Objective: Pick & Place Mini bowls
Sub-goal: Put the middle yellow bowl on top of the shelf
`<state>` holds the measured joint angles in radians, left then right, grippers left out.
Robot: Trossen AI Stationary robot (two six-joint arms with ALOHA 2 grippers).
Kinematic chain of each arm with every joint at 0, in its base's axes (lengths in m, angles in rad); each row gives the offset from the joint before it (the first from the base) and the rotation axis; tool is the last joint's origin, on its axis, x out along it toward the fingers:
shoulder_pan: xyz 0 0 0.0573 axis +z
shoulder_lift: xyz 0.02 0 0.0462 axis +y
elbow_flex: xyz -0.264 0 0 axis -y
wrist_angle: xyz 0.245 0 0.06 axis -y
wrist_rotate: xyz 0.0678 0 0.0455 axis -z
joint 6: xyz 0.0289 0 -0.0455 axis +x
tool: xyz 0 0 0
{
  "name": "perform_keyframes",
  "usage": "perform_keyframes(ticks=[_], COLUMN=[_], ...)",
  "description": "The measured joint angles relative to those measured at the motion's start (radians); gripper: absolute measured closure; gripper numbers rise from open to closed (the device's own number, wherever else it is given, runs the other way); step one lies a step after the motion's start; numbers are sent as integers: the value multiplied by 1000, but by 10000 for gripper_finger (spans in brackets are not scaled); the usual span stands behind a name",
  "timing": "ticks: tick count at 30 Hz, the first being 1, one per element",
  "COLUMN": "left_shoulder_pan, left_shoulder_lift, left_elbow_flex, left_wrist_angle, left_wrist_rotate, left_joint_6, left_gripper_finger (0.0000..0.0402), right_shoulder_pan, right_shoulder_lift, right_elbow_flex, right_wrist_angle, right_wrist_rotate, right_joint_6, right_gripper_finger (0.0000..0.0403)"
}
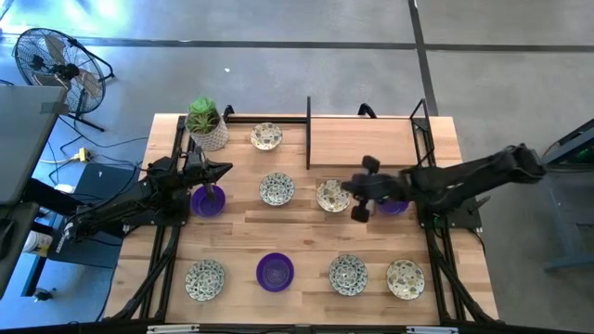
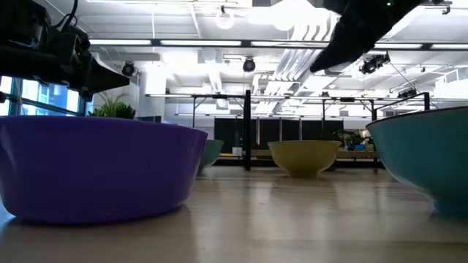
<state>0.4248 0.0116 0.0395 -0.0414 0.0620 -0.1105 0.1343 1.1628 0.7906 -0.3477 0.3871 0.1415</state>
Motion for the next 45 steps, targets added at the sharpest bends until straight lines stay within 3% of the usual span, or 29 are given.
perform_keyframes(ticks=[8, 17, 22, 33, 43, 45], left_shoulder_pan=[0, 0, 0, 0, 0, 0], left_shoulder_lift=[0, 0, 0, 0, 0, 0], left_elbow_flex=[0, 0, -3, -5, -2, -1], left_wrist_angle=[0, 0, 26, 41, 27, 22], left_wrist_rotate=[6, 32, 39, 37, 33, 32], left_joint_6=[0, -19, 29, 35, 54, 54], left_gripper_finger=[401, 401, 401, 401, 401, 401], right_shoulder_pan=[-1, 4, 18, 15, -23, -26], right_shoulder_lift=[245, 390, 470, 591, 593, 587], right_elbow_flex=[168, 285, 275, 275, 276, 278], right_wrist_angle=[-182, -379, -384, -355, -251, -251], right_wrist_rotate=[-84, -165, -151, -94, -139, -146], right_joint_6=[45, 122, 112, 5, -14, -14], right_gripper_finger=[388, 265, 234, 271, 386, 394])
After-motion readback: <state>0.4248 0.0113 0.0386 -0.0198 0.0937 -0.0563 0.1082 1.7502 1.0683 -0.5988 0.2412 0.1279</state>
